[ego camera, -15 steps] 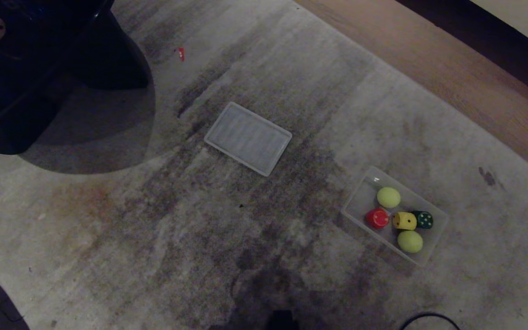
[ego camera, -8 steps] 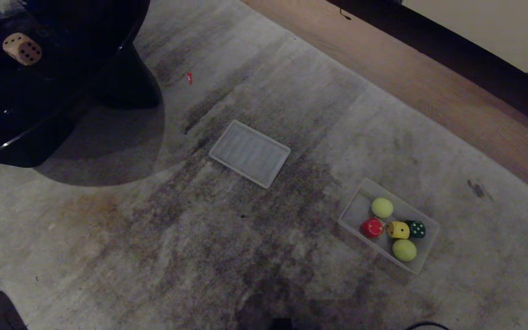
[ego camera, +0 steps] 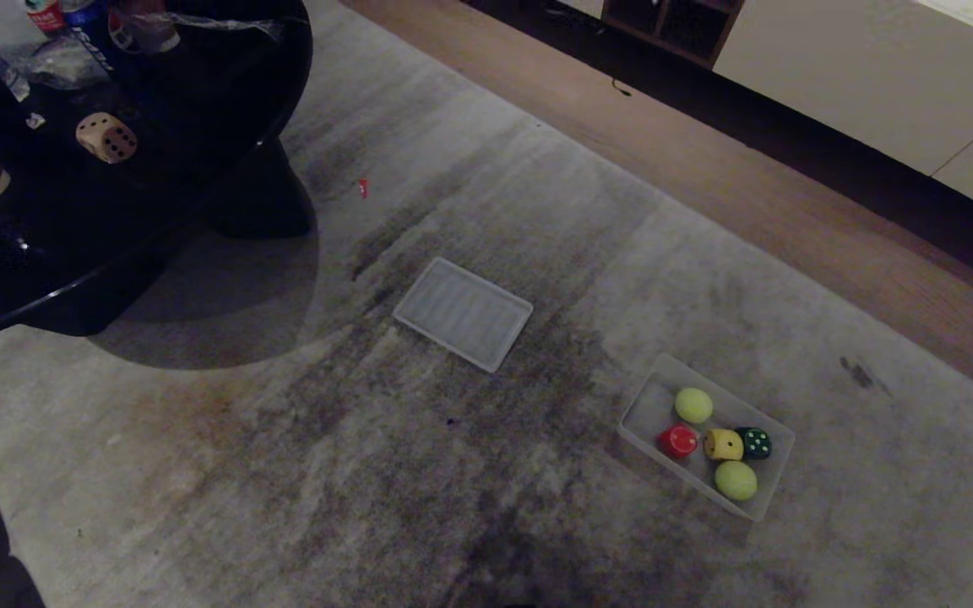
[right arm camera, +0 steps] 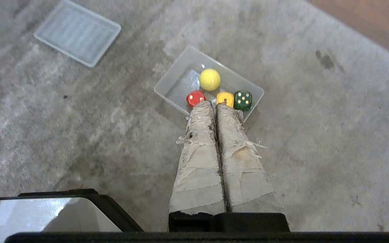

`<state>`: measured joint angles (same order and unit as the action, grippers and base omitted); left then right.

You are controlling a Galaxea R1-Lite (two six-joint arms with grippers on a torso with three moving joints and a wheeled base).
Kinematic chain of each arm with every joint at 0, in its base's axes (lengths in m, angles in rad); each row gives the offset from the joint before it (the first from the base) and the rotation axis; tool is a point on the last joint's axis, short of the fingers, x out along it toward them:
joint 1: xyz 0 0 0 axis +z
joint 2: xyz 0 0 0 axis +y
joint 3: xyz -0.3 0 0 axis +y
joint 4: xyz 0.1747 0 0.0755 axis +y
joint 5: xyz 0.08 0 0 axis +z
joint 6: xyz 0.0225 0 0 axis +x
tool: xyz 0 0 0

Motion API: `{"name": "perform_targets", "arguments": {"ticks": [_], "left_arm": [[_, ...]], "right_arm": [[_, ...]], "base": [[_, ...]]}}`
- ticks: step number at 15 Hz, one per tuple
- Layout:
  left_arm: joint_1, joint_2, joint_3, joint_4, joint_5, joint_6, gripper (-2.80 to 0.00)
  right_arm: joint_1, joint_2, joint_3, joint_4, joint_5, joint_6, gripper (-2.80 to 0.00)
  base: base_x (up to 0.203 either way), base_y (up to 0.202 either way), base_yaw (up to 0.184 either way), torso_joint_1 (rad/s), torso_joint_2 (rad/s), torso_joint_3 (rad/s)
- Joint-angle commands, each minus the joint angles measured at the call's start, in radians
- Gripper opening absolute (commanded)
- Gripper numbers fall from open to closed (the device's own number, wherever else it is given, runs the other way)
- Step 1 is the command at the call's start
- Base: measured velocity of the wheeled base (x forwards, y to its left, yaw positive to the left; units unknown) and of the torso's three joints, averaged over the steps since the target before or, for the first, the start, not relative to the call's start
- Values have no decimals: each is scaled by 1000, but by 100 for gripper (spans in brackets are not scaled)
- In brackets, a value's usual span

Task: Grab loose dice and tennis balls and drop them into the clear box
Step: Pick up toys out of the box

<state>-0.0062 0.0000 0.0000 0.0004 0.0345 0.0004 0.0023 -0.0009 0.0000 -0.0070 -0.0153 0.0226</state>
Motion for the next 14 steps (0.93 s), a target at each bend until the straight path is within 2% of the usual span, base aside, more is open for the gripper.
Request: {"name": "perform_targets", "arguments": {"ticks": [1,14], "left_arm": [[0,2,2,0,1,0,-280],[0,2,2,0,1,0,-280]], "right_arm": [[1,2,3,-1,0,0,-280],[1,2,3,-1,0,0,-280]], "base": [[0,0,0,2,1,209],[0,0,0,2,1,200]]}}
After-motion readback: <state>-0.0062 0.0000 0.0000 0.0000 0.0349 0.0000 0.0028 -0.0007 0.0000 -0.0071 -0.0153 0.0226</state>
